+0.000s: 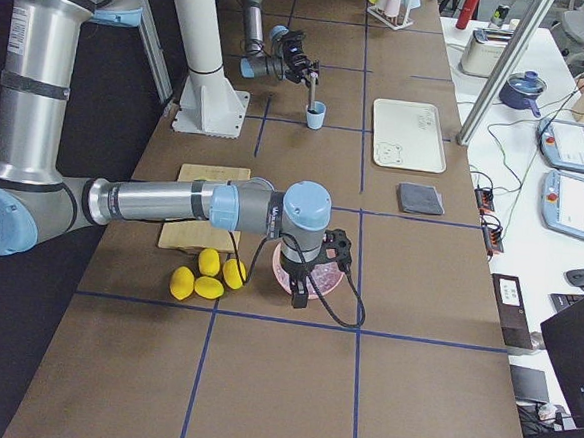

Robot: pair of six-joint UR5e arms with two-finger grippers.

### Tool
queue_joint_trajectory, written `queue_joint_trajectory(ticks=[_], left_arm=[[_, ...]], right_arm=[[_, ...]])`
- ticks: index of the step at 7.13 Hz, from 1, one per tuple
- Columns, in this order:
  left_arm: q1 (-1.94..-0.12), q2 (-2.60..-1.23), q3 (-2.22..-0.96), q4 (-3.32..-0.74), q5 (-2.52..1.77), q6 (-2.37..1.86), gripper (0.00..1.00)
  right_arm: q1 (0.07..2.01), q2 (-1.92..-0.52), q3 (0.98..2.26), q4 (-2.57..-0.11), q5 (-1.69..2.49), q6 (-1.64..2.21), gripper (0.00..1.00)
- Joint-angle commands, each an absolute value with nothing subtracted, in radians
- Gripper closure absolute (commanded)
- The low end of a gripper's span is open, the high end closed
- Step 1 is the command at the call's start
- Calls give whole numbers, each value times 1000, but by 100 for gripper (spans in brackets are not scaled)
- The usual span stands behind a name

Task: Mash ice and strawberries in cup
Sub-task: 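Position the pestle upright above the cup with the left gripper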

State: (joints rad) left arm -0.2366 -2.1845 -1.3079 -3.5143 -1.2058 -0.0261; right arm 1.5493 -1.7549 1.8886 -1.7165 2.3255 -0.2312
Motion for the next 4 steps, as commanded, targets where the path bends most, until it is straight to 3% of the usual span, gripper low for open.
queue_joint_trajectory(ticks=[1, 4], left_arm=[[-236, -2183, -1305, -3514, -1206, -26, 96], [-236, -2186, -1301, -3514, -1206, -26, 96]], right_arm=[[1548, -1755, 1887, -1717, 2326, -230, 0], [1548, -1755, 1885, -1717, 2326, -230, 0]])
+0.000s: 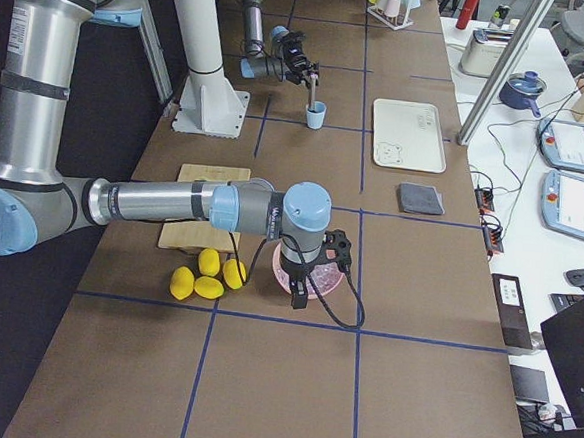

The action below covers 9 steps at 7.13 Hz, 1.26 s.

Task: Mash ice and strawberries in cup
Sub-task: 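Position the pestle upright above the cup with the left gripper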

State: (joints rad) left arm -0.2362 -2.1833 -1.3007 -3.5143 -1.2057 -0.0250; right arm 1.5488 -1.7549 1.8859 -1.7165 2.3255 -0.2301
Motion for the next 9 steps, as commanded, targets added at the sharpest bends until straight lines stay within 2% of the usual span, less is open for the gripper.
queue_joint_trajectory(ticks=[1, 3, 9], left_arm=[[-238, -2189, -1316, -3514, -1207, -28, 96], [-247, -2191, -1405, -3508, -1209, -38, 96], [-360, -2187, -1413, -3308, -1209, -669, 97]], right_arm=[[1549, -1755, 1885, -1717, 2326, -230, 0], [1548, -1755, 1885, -1717, 2326, -230, 0], [1548, -1755, 1887, -1717, 2327, -230, 0]])
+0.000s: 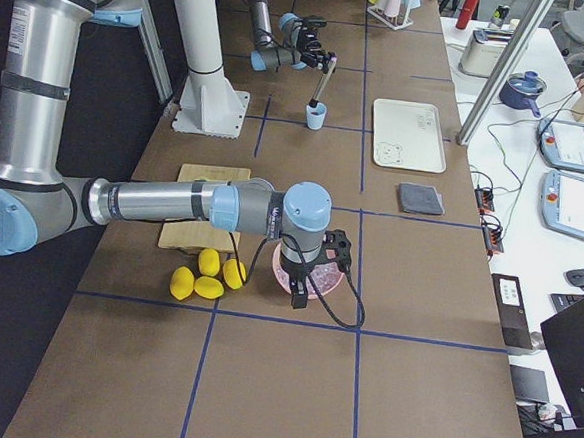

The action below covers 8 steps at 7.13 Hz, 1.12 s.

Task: Mash ice and strawberries in cup

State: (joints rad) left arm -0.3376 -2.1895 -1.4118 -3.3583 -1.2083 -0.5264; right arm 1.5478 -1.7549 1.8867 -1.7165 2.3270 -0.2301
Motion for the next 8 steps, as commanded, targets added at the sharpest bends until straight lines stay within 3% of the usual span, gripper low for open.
queue_joint_trajectory(ticks=[1, 5, 8], left_arm=[[-377, -2187, -1413, -3254, -1209, -702, 97], [-478, -2186, -1431, -3013, -1238, -981, 99], [-614, -2091, -1602, -2619, -1467, -1094, 100]], right_arm=[[1548, -1755, 1887, -1717, 2327, -230, 0], [1548, -1753, 1887, -1717, 2327, -230, 0], [1548, -1746, 1893, -1717, 2327, -213, 0]])
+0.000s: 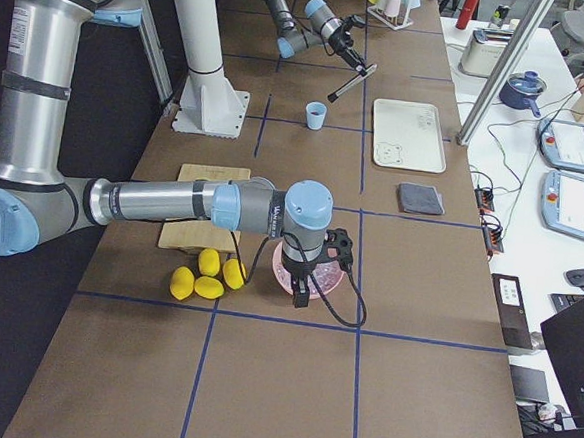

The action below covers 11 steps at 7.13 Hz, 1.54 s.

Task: Mash ice and strawberries in cup

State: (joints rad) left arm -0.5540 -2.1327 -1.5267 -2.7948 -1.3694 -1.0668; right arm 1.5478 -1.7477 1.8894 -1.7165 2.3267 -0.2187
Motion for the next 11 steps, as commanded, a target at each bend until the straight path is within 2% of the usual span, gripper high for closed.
queue_joint_trajectory(ticks=[1, 2, 5, 7, 11], left_arm=[[-674, -2059, -1644, -2444, -1593, -1092, 100], [-731, -2051, -1684, -2255, -1696, -1079, 100], [-869, -1913, -1762, -1945, -1981, -1045, 100], [-925, -1840, -1761, -1765, -2075, -751, 100], [-1090, -1616, -1724, -1807, -2083, -472, 100]], right_arm=[[1548, -1746, 1891, -1717, 2327, -213, 0], [1548, -1744, 1893, -1717, 2327, -213, 0], [1548, -1746, 1891, -1717, 2327, -215, 0], [1548, -1746, 1890, -1717, 2327, -215, 0], [1549, -1750, 1894, -1717, 2327, -215, 0]])
